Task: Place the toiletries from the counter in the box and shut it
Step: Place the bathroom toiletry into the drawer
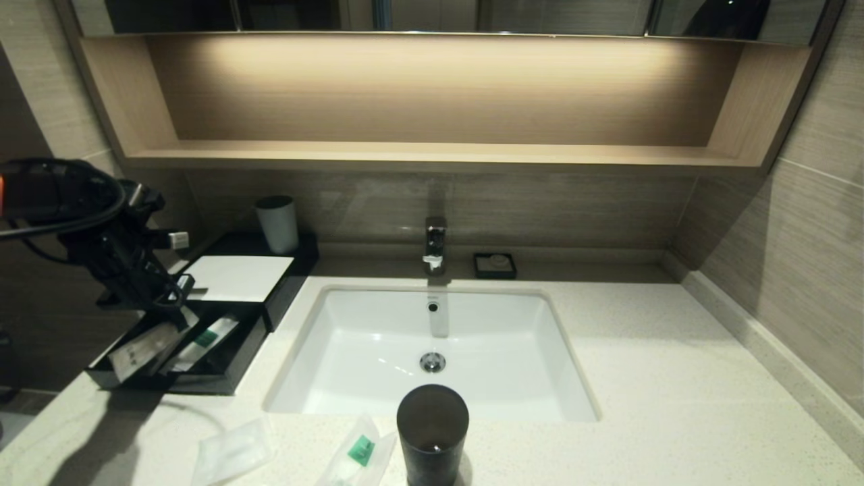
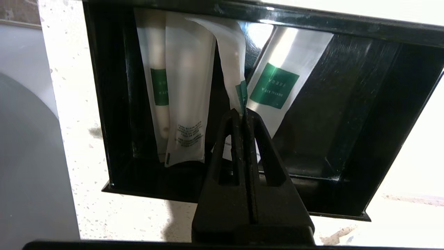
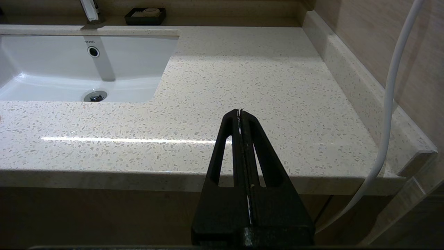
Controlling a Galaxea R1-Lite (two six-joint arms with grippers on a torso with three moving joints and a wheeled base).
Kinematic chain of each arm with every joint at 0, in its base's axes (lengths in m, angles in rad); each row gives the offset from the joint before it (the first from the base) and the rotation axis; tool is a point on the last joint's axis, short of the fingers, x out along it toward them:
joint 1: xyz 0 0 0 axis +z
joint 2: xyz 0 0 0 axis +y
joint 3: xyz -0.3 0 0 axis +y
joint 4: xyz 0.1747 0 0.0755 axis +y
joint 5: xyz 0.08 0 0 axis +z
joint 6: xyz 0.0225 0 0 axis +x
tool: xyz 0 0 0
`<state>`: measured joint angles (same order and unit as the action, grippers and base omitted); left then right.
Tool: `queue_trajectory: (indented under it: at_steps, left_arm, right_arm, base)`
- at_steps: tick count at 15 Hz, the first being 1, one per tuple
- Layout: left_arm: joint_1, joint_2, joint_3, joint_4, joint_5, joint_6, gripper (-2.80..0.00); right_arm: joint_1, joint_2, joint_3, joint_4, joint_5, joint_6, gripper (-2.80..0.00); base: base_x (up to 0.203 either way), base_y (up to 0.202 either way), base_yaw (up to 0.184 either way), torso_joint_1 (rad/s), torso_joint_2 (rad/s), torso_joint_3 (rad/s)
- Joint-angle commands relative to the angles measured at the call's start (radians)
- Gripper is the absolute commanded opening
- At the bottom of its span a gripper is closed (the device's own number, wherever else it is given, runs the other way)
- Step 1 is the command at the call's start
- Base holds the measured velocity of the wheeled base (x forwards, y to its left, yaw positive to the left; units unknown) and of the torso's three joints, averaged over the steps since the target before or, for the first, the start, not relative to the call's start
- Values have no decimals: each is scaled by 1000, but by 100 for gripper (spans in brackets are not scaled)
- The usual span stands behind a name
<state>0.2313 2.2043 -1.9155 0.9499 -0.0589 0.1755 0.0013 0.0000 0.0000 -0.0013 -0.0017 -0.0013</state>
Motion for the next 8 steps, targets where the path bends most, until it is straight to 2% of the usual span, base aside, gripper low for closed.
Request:
queue_trajectory:
  at_steps: [1, 8]
  left_arm:
    - [0, 6, 0, -12, 1, 6, -280]
    - [0, 9, 12, -29, 4, 39, -280]
  right_arm:
    - [0, 0, 2, 0, 0, 0, -280]
    - [0, -1, 2, 0, 0, 0, -280]
  base:
    - [0, 0, 0, 0, 0, 0]
    - [0, 0, 0, 0, 0, 0]
